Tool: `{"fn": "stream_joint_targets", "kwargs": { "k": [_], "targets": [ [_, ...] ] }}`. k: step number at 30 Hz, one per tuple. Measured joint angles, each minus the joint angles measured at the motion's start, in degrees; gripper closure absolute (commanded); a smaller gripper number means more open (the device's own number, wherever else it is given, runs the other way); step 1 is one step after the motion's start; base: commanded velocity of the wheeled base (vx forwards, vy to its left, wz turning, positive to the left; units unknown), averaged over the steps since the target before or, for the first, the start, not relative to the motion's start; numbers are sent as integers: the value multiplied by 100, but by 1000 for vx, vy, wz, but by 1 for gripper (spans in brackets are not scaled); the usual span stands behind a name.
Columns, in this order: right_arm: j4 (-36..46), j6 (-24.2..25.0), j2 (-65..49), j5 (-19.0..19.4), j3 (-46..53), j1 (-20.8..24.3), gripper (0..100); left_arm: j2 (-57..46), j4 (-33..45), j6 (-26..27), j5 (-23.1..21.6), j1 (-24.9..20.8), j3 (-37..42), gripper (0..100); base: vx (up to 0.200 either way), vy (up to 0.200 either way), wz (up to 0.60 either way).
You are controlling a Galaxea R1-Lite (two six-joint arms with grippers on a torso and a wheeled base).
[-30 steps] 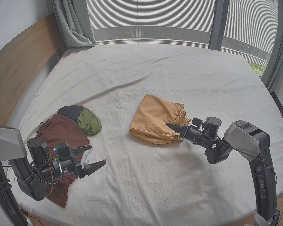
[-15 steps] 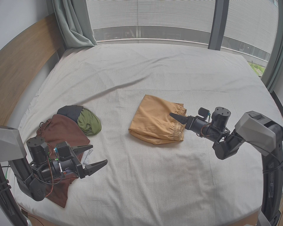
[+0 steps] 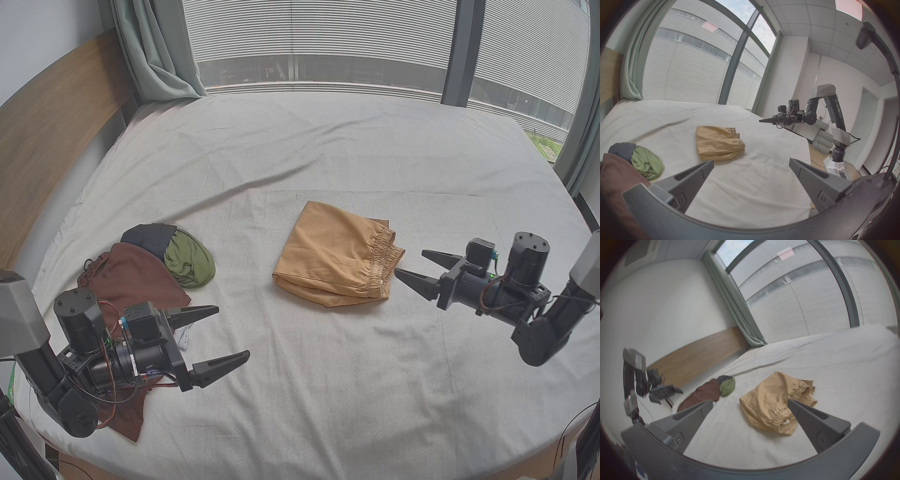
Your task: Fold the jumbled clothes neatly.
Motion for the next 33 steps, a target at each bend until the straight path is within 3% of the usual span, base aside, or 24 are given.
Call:
{"fn": "stream_joint_targets", "kwargs": {
  "k": [3, 6, 19, 33],
  "targets": [
    [-30, -473, -529, -90, 585, -41, 0, -162, 5, 96, -34, -212, 105, 0, 0, 0, 0],
    [-38, -611, -959, -165, 907, -56, 0, -361, 6, 134, -45, -386, 204, 0, 0, 0, 0],
    [0, -836, -2943, -310, 1999, -284, 0, -1753, 13, 79, 35, -970, 886, 0, 0, 0, 0],
    [35, -894, -5132, -317, 3200, -959, 0, -3222, 329, -106, 278, -1053, 1264, 0, 0, 0, 0]
  ]
}}
